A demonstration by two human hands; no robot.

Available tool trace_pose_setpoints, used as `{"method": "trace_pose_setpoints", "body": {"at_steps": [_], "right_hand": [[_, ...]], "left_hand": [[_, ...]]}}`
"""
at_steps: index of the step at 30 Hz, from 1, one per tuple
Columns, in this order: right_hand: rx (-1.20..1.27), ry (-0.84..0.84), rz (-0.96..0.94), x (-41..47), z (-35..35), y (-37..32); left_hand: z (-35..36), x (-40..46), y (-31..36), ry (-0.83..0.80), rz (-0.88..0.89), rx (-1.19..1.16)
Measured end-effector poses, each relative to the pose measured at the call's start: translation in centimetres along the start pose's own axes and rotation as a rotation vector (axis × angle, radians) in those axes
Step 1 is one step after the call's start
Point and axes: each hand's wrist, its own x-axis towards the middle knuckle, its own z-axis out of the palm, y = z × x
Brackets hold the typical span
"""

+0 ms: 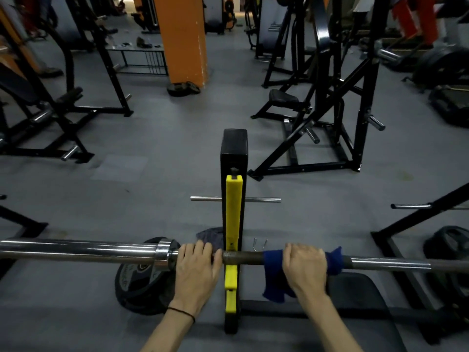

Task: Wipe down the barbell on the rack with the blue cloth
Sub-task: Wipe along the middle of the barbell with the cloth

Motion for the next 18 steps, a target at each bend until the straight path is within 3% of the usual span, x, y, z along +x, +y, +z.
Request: {"method": "trace_pose_setpoints", "body": {"at_steps": [5,9,13,15,18], "right_hand": [[0.042,-0.027,-0.19,0.6,0.0,-10.1],[0.092,0.062,-0.211,0.9,-0.6,-3.2],[-0.017,0.021,-0.044,0.1,-1.3,5.9],[-0.059,-0.01,0.035,0.2,-1.1,5.0],[-0.025,0.034,-0.1,0.5,-0.6,-2.2]], "left_hand": [[0.3,-0.1,-0.5,-0.023,0.019,0.04],[0.3,-0.1,-1.4,-0.019,0.061,0.019],[0.4,-0.1,-0.9,0.001,0.036,-0.012],[0.4,-0.1,-0.4,0.023,0.004,-0.027],[0.4,-0.2,0.0,0.036,-0.03,-0.038]]}}
